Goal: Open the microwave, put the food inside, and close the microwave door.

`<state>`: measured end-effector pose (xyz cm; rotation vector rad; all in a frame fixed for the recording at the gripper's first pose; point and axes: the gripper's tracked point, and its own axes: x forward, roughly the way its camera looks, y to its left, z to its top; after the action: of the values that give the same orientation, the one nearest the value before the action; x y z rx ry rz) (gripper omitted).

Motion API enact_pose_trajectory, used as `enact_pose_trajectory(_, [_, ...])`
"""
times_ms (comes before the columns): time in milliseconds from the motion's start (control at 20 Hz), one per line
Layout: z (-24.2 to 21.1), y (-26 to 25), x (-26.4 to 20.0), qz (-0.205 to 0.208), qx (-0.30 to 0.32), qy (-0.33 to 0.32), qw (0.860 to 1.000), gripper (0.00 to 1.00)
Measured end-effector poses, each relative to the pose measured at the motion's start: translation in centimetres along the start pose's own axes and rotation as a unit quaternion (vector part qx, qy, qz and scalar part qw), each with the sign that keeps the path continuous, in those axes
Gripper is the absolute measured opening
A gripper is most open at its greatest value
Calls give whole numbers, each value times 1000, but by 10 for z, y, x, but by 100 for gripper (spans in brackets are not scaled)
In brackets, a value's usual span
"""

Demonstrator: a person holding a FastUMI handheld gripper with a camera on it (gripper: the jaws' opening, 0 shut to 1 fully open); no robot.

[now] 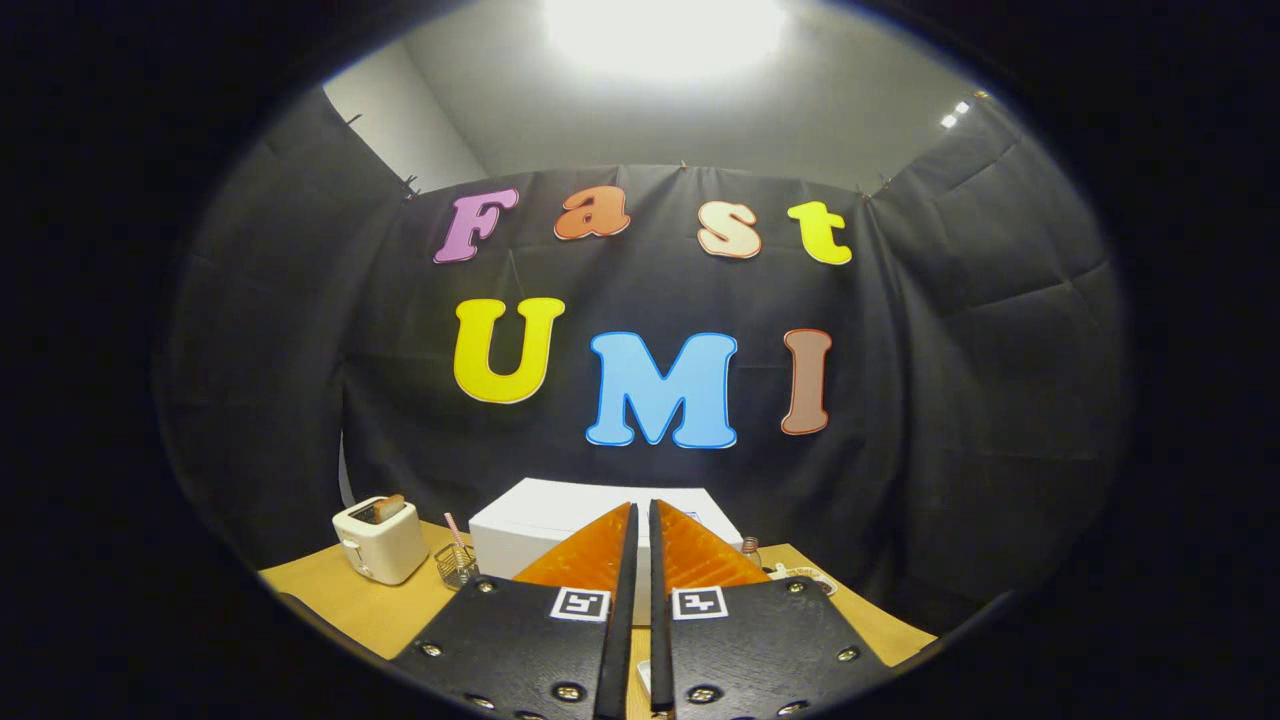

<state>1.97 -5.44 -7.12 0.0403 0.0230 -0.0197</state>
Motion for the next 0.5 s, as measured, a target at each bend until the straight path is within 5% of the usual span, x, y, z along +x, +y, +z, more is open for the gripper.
enact_pose_trajectory(50, [1,-1,-1,-8,7,3,1000,10])
enact_pose_trajectory(200, [-3,1,3,1,-9,3,1000,90])
enact_pose_trajectory(250, [-6,-4,7,-8,-9,7,1000,98])
enact_pose_trajectory(500, [-10,-8,12,-2,-7,6,1000,96])
